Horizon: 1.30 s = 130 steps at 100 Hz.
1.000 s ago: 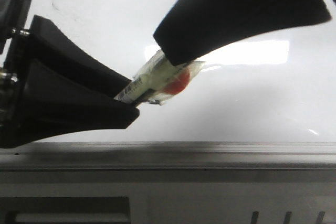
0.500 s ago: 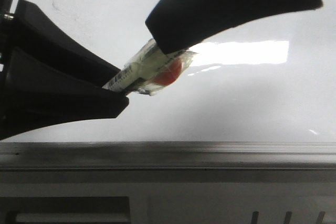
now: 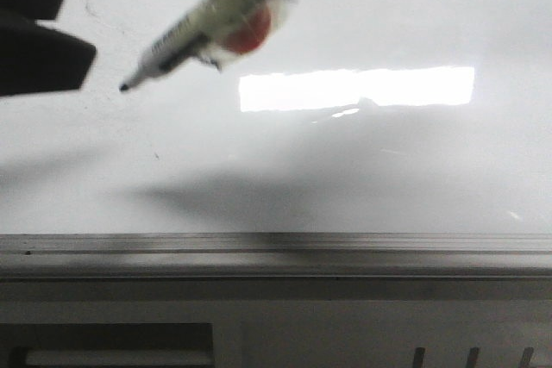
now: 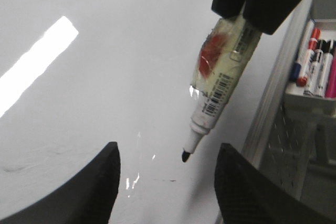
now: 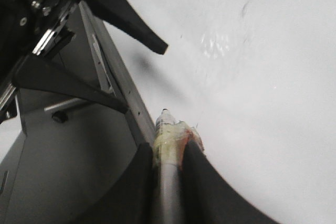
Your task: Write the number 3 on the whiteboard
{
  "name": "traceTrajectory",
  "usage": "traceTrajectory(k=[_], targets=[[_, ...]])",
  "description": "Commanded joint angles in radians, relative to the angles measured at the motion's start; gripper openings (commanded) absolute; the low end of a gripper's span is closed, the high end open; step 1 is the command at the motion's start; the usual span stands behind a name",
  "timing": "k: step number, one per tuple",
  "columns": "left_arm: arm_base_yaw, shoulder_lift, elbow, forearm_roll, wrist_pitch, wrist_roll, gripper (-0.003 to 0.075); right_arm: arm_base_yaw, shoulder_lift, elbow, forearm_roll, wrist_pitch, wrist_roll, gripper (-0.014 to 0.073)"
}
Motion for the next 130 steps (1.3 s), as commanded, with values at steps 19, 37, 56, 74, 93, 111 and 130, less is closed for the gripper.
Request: traceTrajectory(k=[19,37,56,74,93,111,130], targets=[[0.001,-0.188,-0.034,-0.061,0.094,-0.014,0.0379,-0.094,0.063,-0.221,0.006,0.059,0.013,-0.0069],[0.001,-0.214,-0.034,-0.064,0.155,-0.014,0.0379,-0.135,0.134,-0.308,0.006,0.134,0.047,-0.0063],[0.001,-0.214,-0.034,-0.066,0.156,-0.014,0.0379,-0.140,0.197,-0.335,0.002,0.134,0.047,-0.0063],[0.001,-0.214,-0.034,-0.066,0.156,-0.014,0.0379,-0.173,0.220,-0.337,-0.008,0.112,0.047,-0.0063],[0.001,-0.214,-0.034,-0.068,0.156,-0.014,0.0379,-0.231,0.222,-0.337,-0.015,0.104,0.047,-0.0063],[0.001,-0.214,-0.034,-0.068,0.156,-0.014,0.0379,-0.255,0.201,-0.337,-0.026,0.151,0.047,-0.0062],[0.001,-0.214,-0.034,-0.068,0.156,-0.014,0.0379,-0.257,0.169,-0.337,-0.102,0.249,0.107,-0.0061]])
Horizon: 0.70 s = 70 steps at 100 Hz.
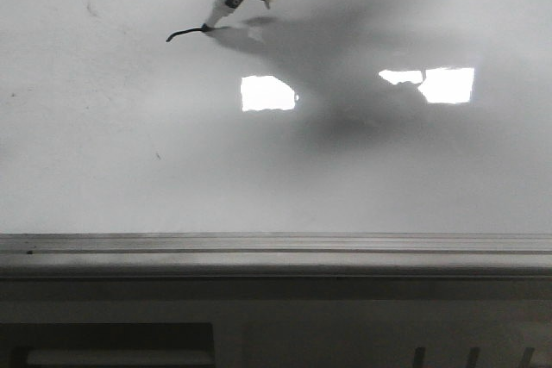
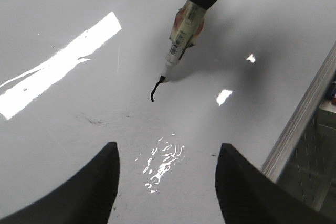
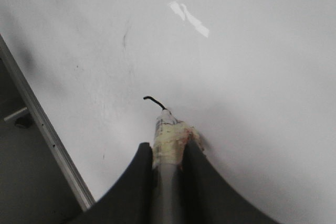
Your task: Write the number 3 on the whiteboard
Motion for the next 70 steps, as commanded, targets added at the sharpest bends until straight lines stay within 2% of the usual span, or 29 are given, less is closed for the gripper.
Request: traceTrajectory(k=[1,17,50,70], targets=[[0.001,0.002,-0.034,-0.004,-0.054,-0.012,0.0379,-0.008,-0.034,-0.033,-0.041,0.006,0.029,-0.0061],[0.001,0.002,-0.034,-0.004,-0.054,-0.012,0.0379,0.001,-0.022,-0.025,-0.042,0.080,0.042,-0.0061],[0.001,0.002,-0.034,-0.004,-0.054,-0.012,0.0379,0.029,0.043,-0.023,-0.043,0.024,0.042,-0.0061],[0.001,0.002,-0.034,-0.004,-0.054,-0.012,0.0379,0.029,0.017,-0.023,-0.073,0.090,0.063,-0.0061]])
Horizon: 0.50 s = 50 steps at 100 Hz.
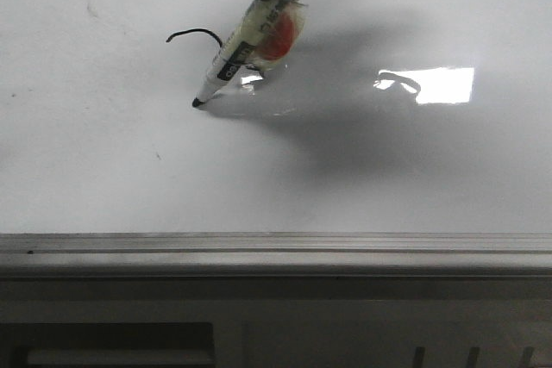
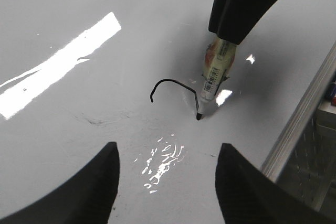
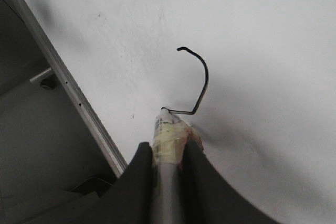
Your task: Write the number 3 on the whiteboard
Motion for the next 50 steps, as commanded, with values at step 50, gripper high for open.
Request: traceTrajectory(k=[50], targets=[[0.001,0.002,-0.034,-0.001,-0.056,-0.012,0.0379,0.088,0.089,-0.032,-0.053,-0.086,0.022,-0.0062]])
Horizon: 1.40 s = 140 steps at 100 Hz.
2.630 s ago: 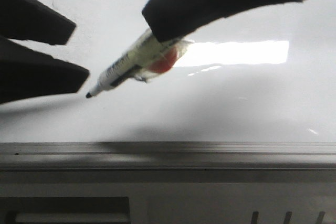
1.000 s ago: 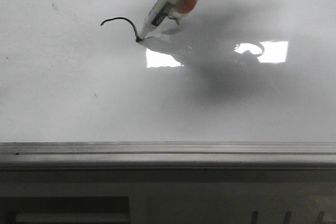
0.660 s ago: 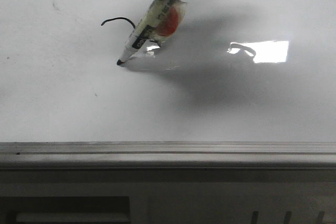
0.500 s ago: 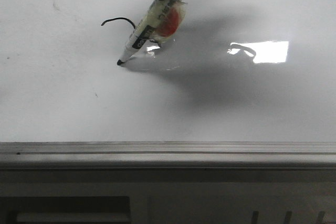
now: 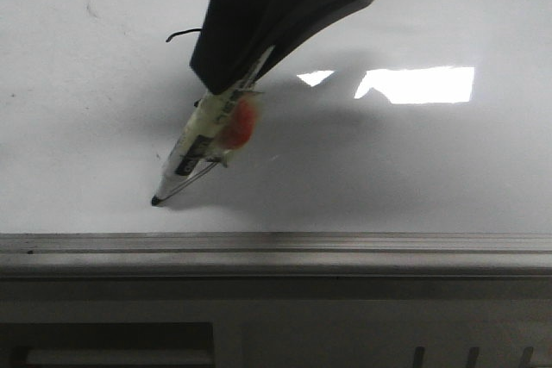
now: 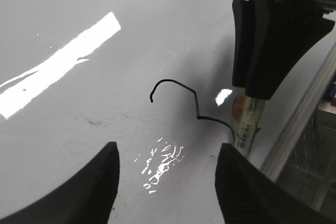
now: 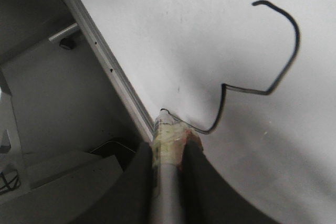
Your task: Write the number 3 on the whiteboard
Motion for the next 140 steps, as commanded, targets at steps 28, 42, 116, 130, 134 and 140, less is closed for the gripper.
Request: traceTrajectory(k=[28,42,116,130,134,140], targets=[[-0.003,0.038,-0.034,-0.006,-0.145,-0.012,0.0379,0.018,-0.102,-0.036,-0.043,-0.080,-0.002,-0.0066],[-0.051,0.128,-0.034,-0.002,-0.193,-0.012,0.0379,0.045,-0.128,-0.036,-0.043,-0.084,-0.002,-0.0066],[-0.095,0.385,-0.036,-0.043,-0.288,-0.012,0.0320,0.123,-0.129,-0.036,0.015,-0.016,0.028,-0.0066],[-0.095,0.385,-0.036,-0.043,-0.288,-0.012,0.0055,0.123,-0.129,-0.036,0.015,-0.016,0.028,-0.0066],[-0.095,0.385,-0.036,-0.043,-0.288,-0.012,-0.0011,0.123,-0.129,-0.036,0.015,-0.016,0.028,-0.0066],[-0.095,0.385,-0.036,-0.041,-0.288,-0.012,-0.0020,0.123,-0.129,-0.036,0.017,-0.016,0.028,-0.0066]])
